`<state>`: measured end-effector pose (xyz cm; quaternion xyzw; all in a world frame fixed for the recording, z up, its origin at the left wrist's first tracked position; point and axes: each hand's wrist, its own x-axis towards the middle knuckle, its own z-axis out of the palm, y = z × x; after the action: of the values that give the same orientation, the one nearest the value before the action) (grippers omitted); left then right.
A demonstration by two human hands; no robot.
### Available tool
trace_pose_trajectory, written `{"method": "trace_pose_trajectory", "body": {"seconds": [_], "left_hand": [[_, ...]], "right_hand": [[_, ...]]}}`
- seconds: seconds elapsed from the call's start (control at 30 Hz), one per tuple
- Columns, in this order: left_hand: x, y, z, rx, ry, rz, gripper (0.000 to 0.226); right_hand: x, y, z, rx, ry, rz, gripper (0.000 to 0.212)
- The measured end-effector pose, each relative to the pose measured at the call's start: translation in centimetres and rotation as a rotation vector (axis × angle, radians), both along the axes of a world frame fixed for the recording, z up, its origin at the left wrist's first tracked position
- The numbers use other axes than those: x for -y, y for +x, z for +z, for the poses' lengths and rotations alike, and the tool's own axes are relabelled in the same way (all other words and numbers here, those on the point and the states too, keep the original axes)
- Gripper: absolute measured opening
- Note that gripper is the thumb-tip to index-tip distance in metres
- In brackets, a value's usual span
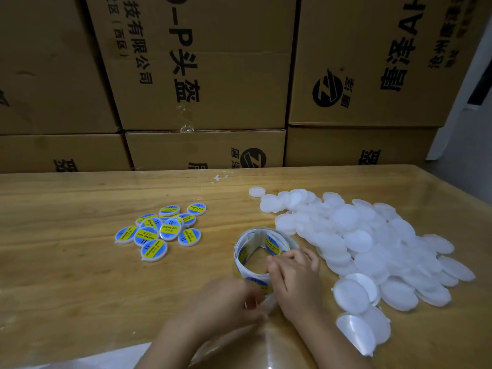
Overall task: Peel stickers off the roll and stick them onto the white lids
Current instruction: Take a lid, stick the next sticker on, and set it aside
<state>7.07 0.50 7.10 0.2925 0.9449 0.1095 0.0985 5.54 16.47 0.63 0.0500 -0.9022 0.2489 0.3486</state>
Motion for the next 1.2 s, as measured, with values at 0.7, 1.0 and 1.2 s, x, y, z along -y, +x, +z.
{"method": "trace_pose_trajectory", "body": {"seconds": [0.7, 1.0, 1.2], "left_hand": [[4.0, -1.9, 1.2, 0.059, -0.340, 0.197, 0.035], [-0.1, -2.8, -3.2, -0.345, -0.041, 0.110, 0.031], [1.2, -3.6, -4.0, -0.502, 0.104, 0.241, 0.028]], "right_hand": [[-1.0, -0.2, 0.2, 0.063, 0.158, -0.099, 0.052], [-1.1, -0.3, 0.1, 0.195, 0.117, -0.164, 0.054], [-0.6, -0.6, -0.1, 0.155, 0.158, -0.093, 0.041]]}}
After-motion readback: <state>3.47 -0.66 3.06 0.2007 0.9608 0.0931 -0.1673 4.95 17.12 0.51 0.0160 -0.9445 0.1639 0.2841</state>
